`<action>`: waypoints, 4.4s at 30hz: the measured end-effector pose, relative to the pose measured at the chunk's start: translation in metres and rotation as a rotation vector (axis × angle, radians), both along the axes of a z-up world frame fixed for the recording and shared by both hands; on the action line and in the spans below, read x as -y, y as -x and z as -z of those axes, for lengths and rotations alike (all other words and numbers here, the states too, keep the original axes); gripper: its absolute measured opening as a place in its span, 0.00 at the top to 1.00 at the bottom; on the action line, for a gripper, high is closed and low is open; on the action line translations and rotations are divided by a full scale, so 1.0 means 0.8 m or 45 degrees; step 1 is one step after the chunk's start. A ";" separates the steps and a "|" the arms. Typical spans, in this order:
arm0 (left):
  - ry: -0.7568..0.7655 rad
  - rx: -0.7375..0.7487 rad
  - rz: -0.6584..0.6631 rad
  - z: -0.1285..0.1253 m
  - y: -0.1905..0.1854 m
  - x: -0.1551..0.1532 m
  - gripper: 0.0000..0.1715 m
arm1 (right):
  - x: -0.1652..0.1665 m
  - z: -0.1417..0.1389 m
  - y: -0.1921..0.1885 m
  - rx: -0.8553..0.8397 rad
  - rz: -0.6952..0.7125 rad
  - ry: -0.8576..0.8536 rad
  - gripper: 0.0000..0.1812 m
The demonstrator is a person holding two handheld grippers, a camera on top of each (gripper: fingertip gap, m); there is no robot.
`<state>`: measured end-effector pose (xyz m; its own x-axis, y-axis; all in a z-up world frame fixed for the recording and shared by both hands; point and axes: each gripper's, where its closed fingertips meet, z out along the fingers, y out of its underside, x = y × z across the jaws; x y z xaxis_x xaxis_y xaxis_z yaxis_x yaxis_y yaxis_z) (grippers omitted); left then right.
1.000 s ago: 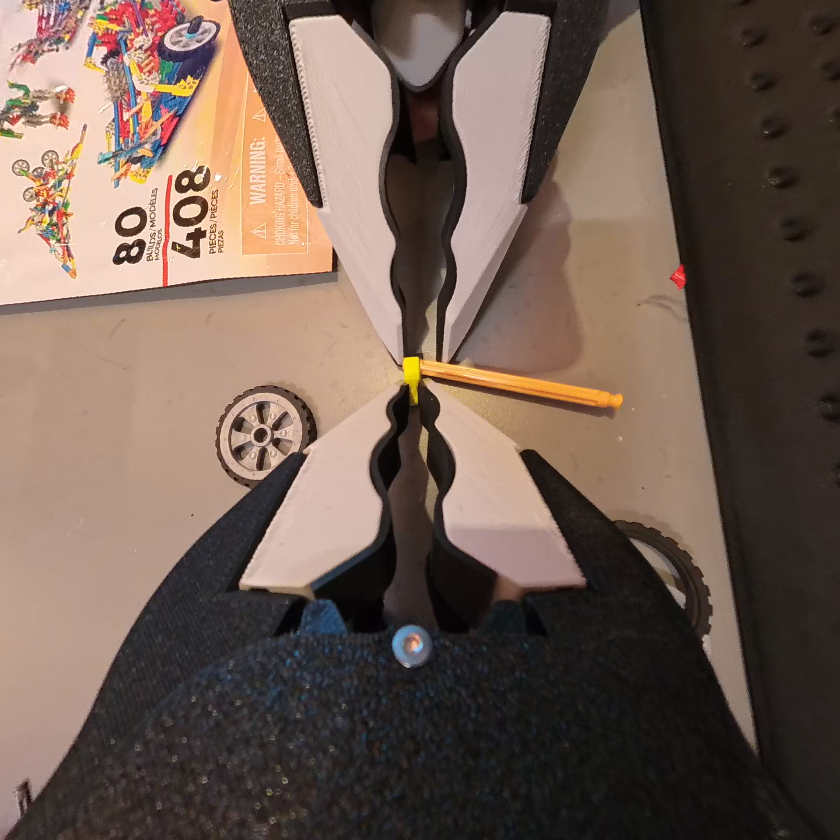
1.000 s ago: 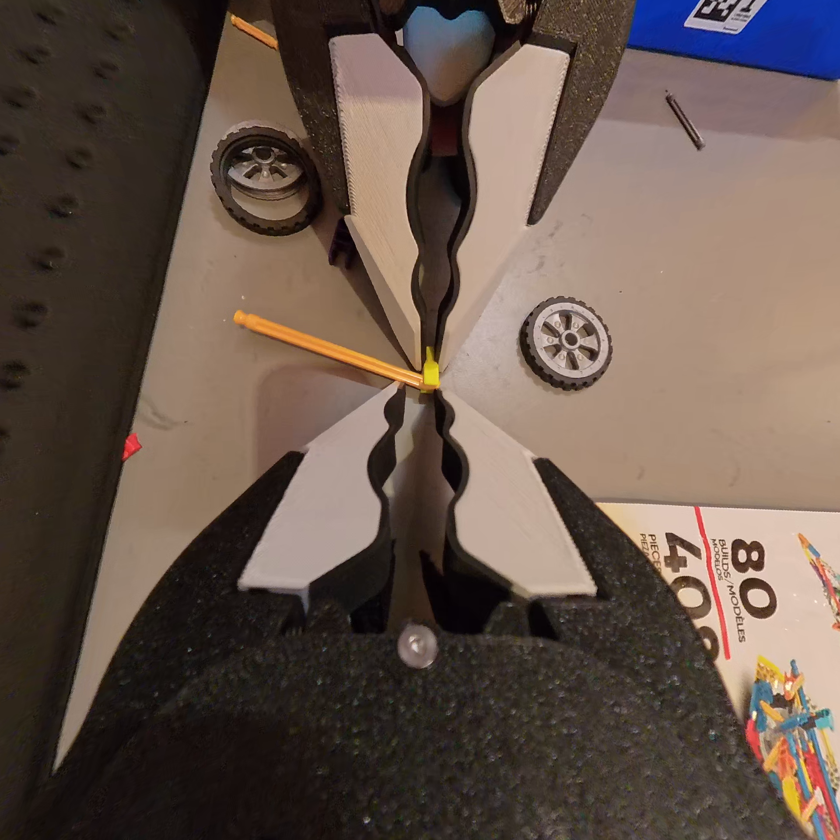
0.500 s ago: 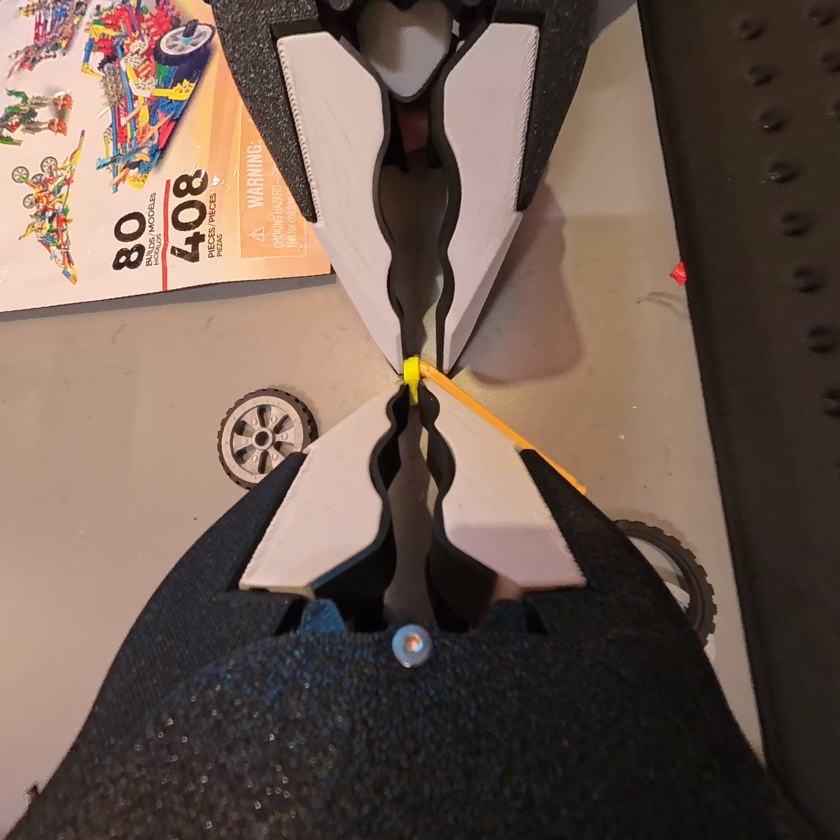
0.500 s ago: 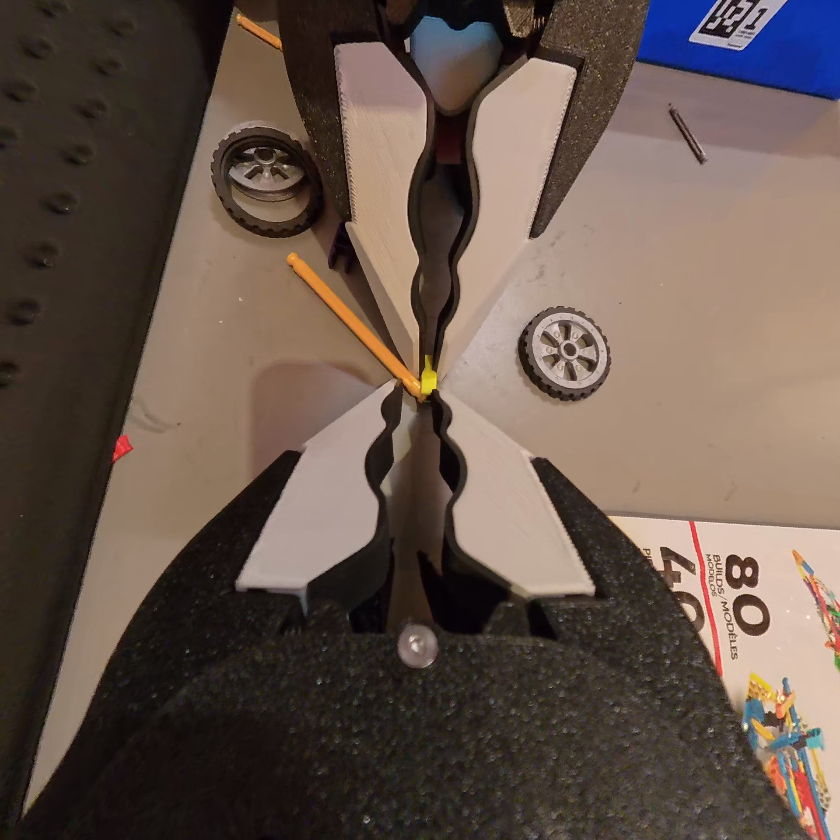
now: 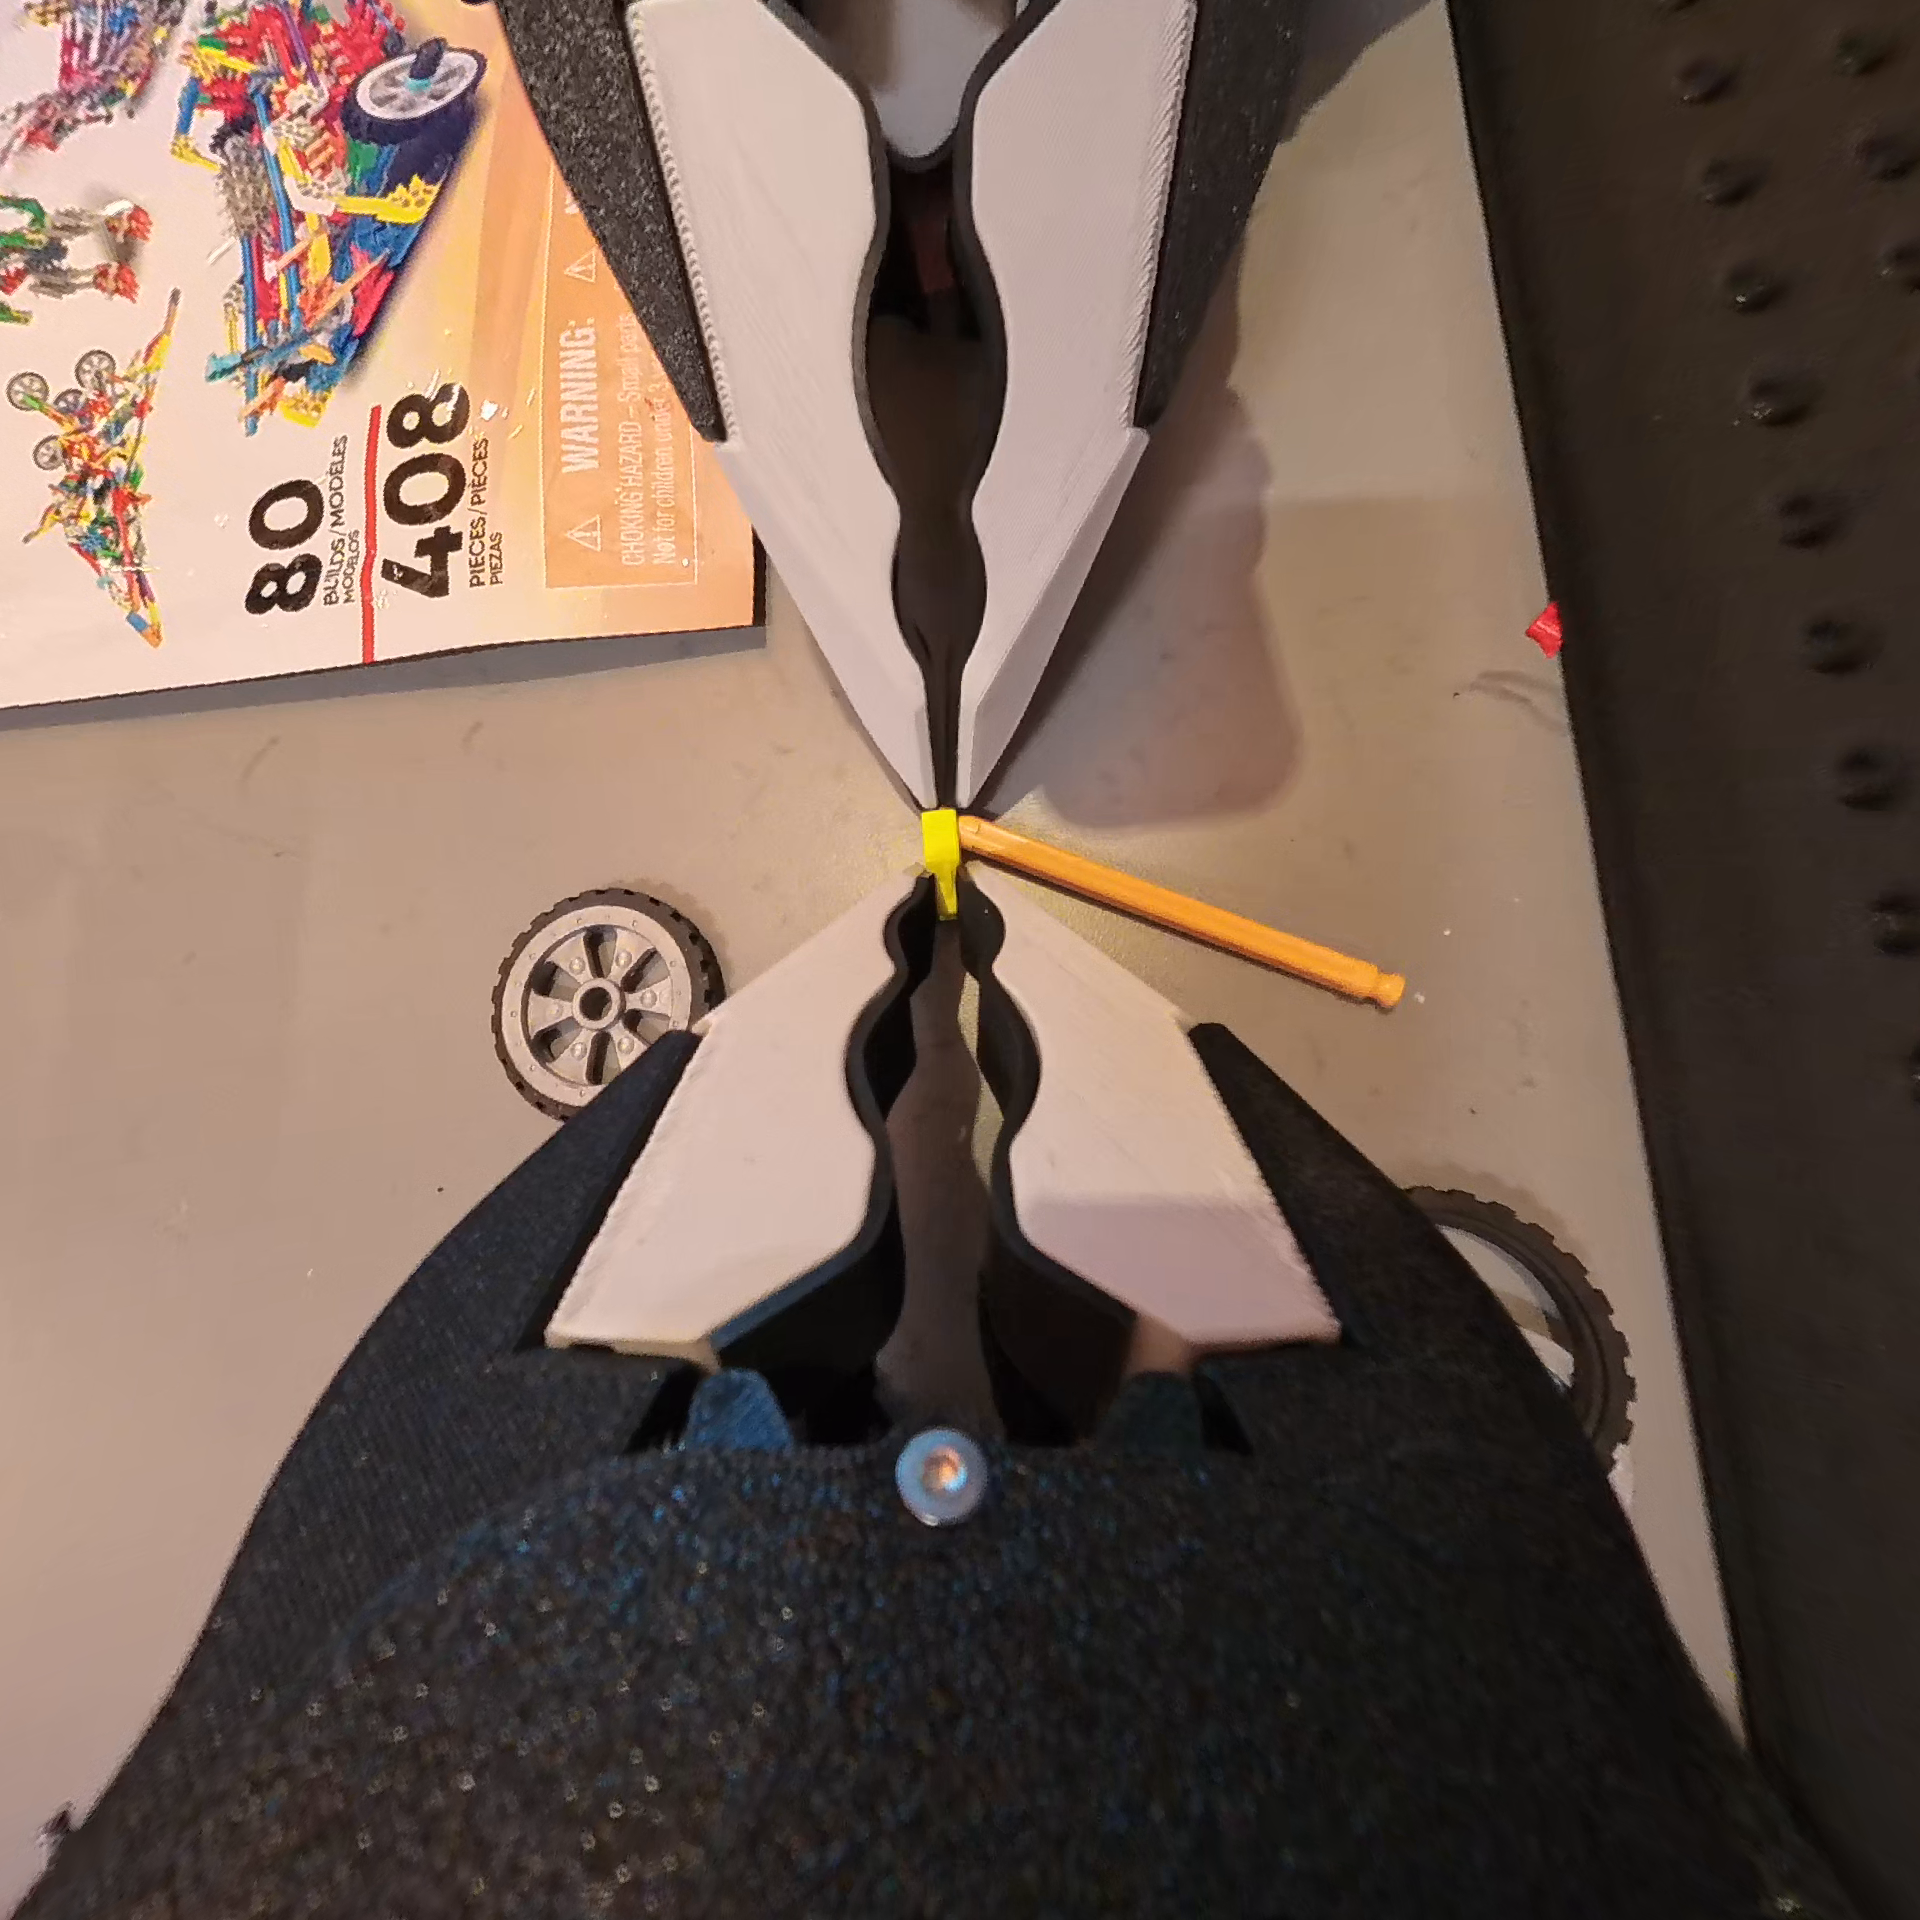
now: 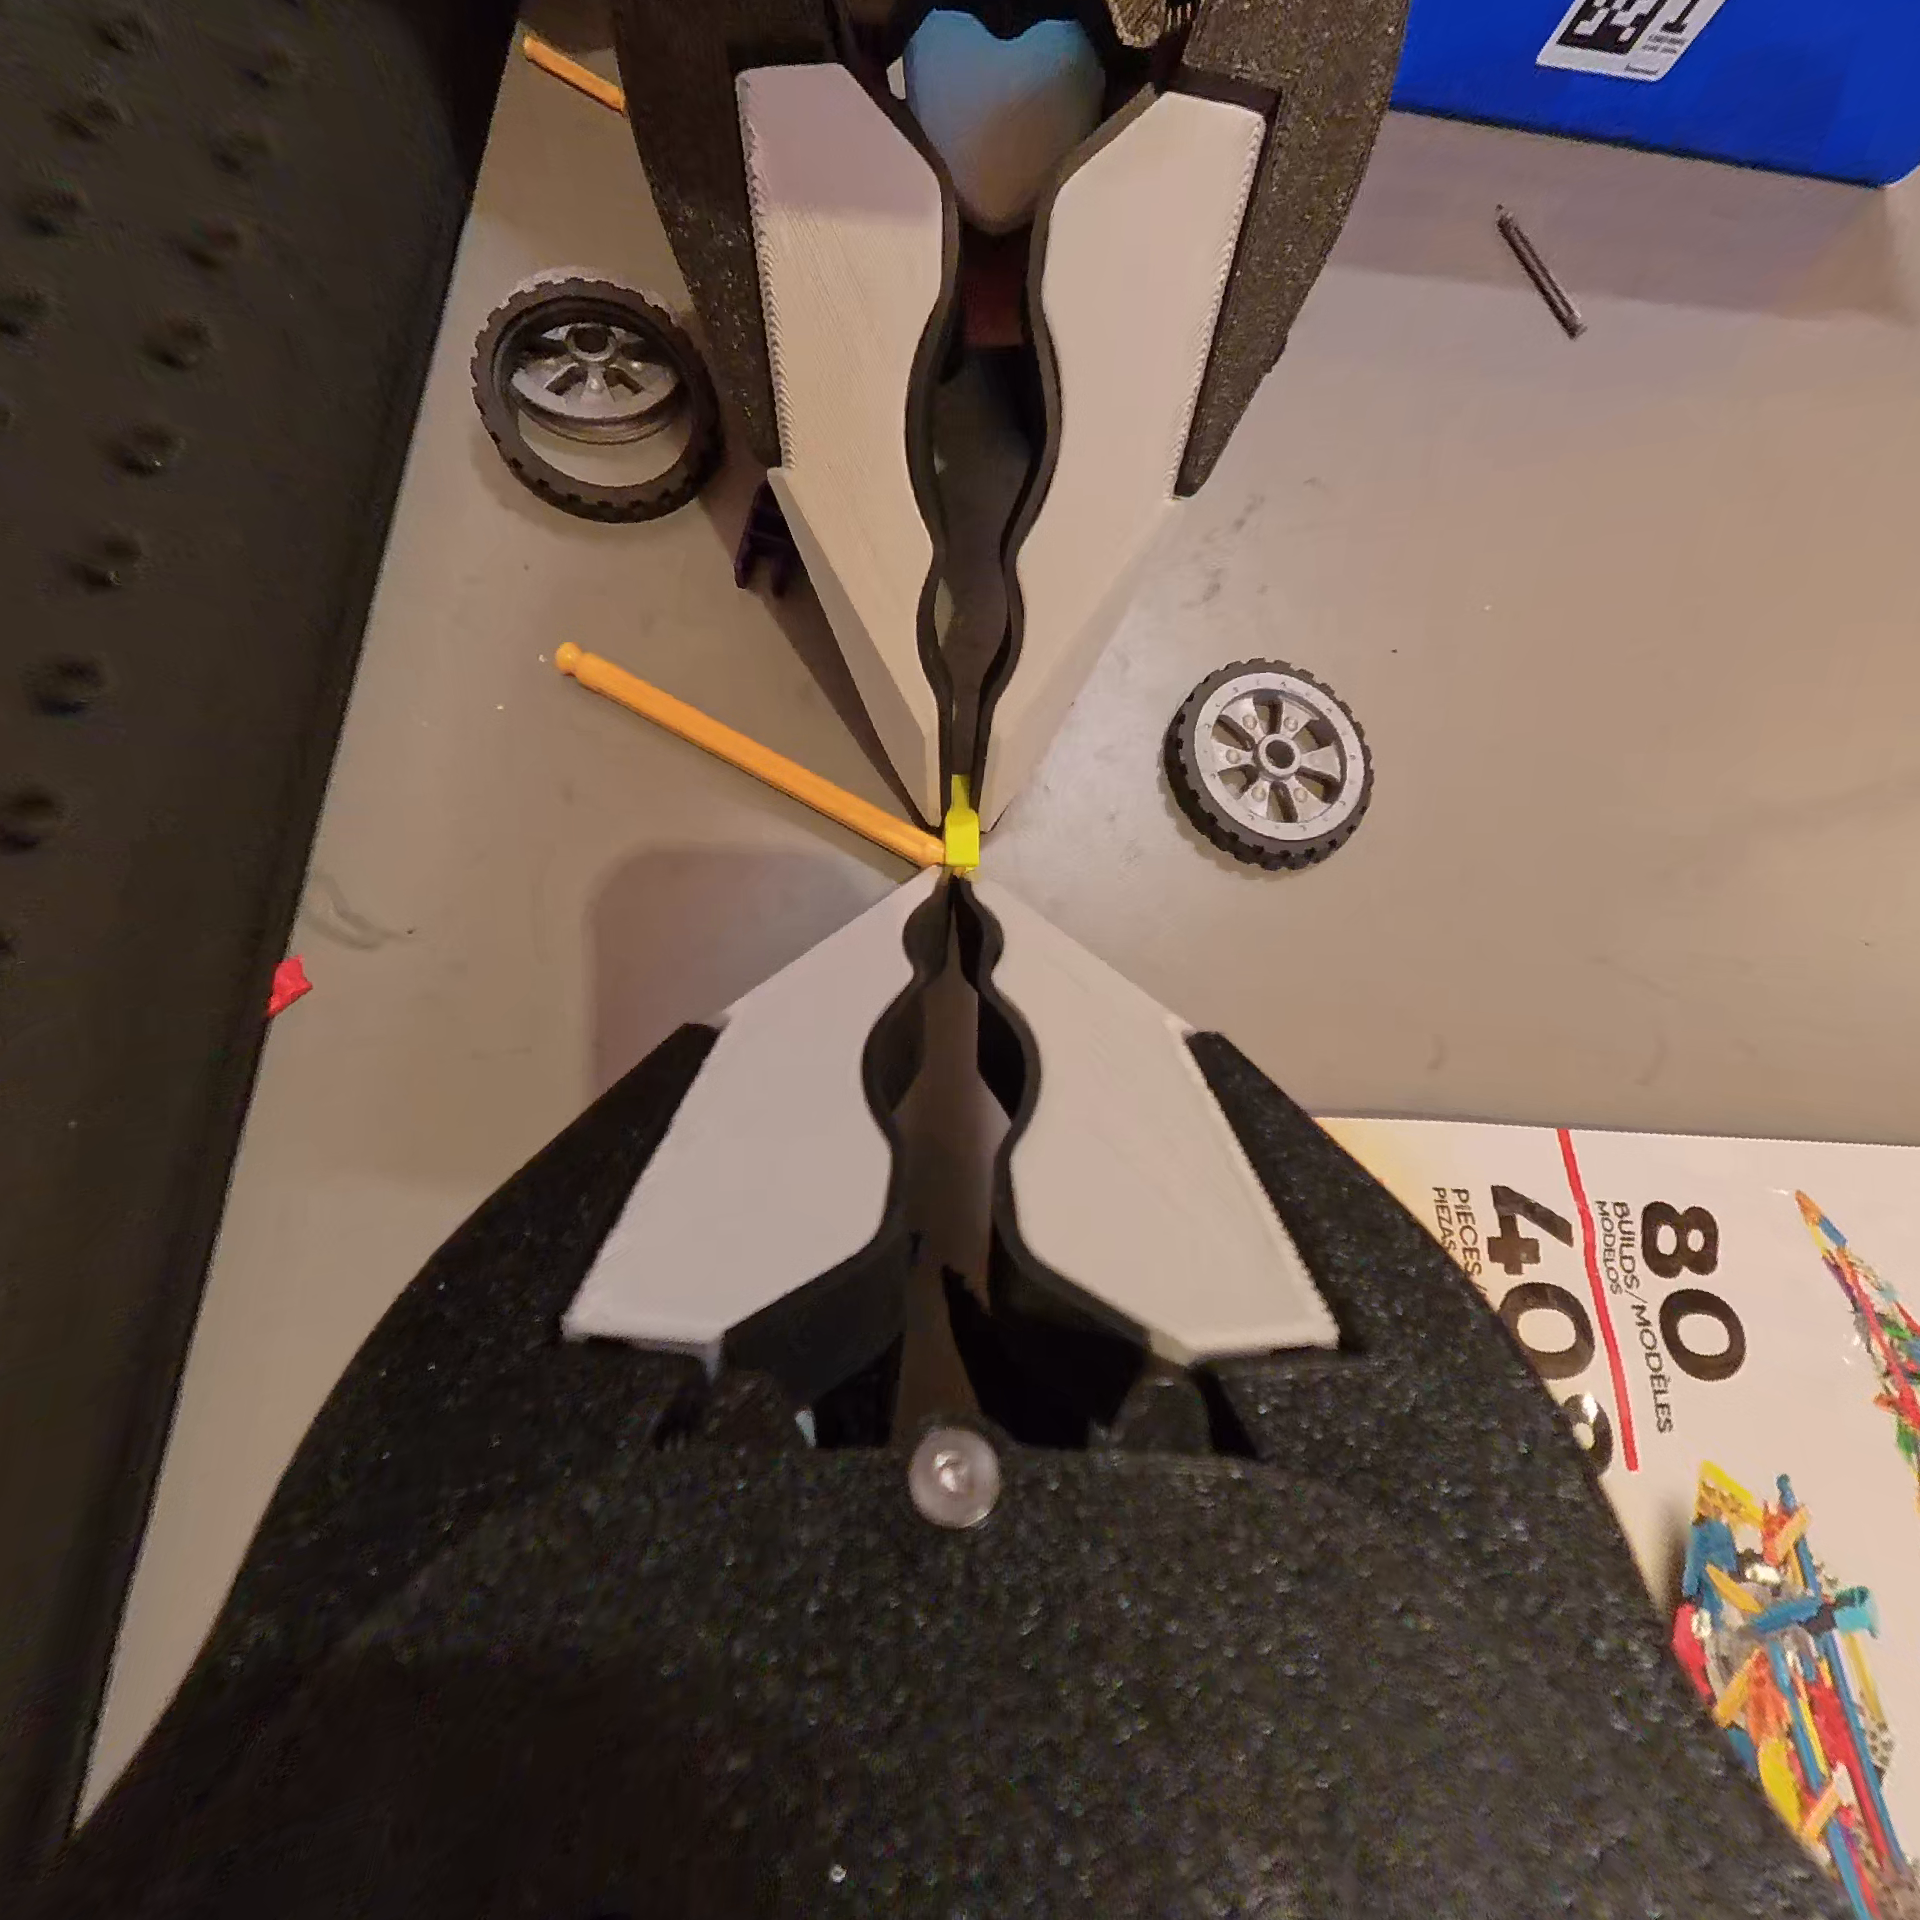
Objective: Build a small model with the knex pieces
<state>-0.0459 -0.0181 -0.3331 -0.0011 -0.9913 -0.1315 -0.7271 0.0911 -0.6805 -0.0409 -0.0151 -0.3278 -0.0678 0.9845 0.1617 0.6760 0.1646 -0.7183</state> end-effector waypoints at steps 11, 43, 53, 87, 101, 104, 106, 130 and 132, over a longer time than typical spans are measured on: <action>-0.001 0.004 -0.009 0.000 -0.001 -0.001 0.99 | -0.001 0.003 0.003 0.010 0.002 -0.018 1.00; -0.055 0.009 -0.023 -0.001 -0.001 -0.001 1.00 | -0.004 0.000 0.015 -0.001 0.159 0.087 1.00; -0.067 0.014 0.091 0.001 -0.030 0.028 0.98 | -0.018 0.000 0.020 -0.014 0.196 0.028 1.00; -0.065 -0.032 -0.063 -0.001 -0.017 -0.001 0.99 | 0.006 -0.001 -0.023 0.112 0.223 0.239 0.89; -0.203 0.058 -0.400 -0.030 -0.017 -0.049 0.99 | -0.028 -0.002 -0.021 0.037 0.436 0.225 0.84; -0.198 0.073 -0.418 -0.031 -0.021 -0.050 0.99 | -0.041 -0.002 -0.026 0.033 0.481 0.173 0.92; -0.215 0.053 -0.429 -0.027 -0.021 -0.052 0.99 | -0.043 0.001 -0.026 0.048 0.479 0.129 0.93; -0.139 -0.030 -0.305 -0.006 -0.019 -0.037 0.91 | -0.041 0.004 -0.026 0.184 0.305 -0.208 0.98; -0.140 -0.010 -0.313 -0.010 -0.019 -0.039 0.88 | -0.041 0.004 -0.026 0.183 0.302 -0.206 0.98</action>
